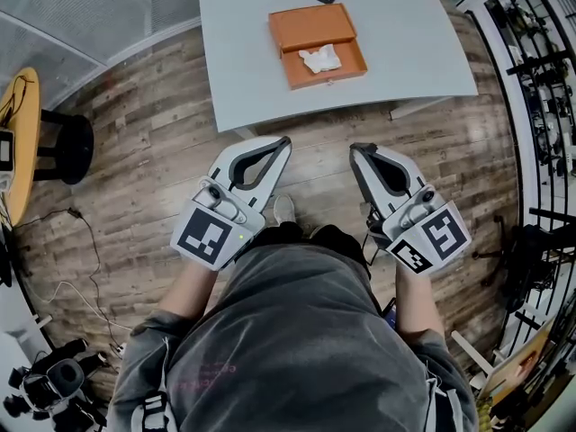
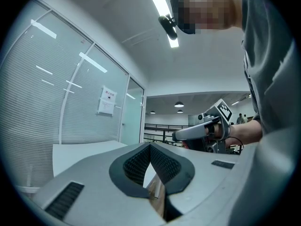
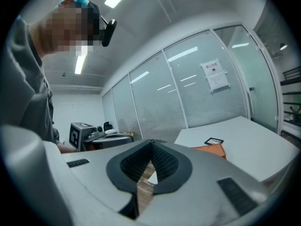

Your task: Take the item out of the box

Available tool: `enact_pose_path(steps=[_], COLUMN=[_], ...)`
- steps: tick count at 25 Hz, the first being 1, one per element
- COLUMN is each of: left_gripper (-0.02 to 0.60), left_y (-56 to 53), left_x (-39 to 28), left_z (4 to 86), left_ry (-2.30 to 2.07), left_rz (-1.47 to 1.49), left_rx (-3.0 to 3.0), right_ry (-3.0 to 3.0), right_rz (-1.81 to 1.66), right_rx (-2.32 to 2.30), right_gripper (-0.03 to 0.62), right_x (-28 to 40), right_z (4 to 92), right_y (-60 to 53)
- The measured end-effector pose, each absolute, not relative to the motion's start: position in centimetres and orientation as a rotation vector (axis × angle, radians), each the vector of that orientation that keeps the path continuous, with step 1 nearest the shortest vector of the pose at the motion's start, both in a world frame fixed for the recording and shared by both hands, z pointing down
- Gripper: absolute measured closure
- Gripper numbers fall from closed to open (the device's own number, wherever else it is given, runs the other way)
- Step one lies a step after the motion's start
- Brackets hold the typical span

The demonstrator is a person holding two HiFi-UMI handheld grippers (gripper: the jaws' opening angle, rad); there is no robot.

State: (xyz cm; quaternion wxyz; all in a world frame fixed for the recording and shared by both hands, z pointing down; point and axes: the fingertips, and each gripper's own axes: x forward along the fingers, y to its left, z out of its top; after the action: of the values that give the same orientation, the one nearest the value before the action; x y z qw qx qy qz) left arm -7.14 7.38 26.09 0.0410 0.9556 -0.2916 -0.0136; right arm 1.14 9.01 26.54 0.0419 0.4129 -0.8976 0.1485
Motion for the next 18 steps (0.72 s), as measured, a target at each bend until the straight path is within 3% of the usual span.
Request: enact_pose_path(steps=[18], left_gripper=[0.572], left_y=[3.3], left_x=[-4.9], left_z=[27.2], left_ry=[-0.909], left_rz=[0.001], left_rx=[2.923], right_ry=[-2.772], right_rz=[0.463], right_rx=[1.248], right_gripper=[0.589], right_x=[3.4], right_z=[27.4], right_y=[4.3])
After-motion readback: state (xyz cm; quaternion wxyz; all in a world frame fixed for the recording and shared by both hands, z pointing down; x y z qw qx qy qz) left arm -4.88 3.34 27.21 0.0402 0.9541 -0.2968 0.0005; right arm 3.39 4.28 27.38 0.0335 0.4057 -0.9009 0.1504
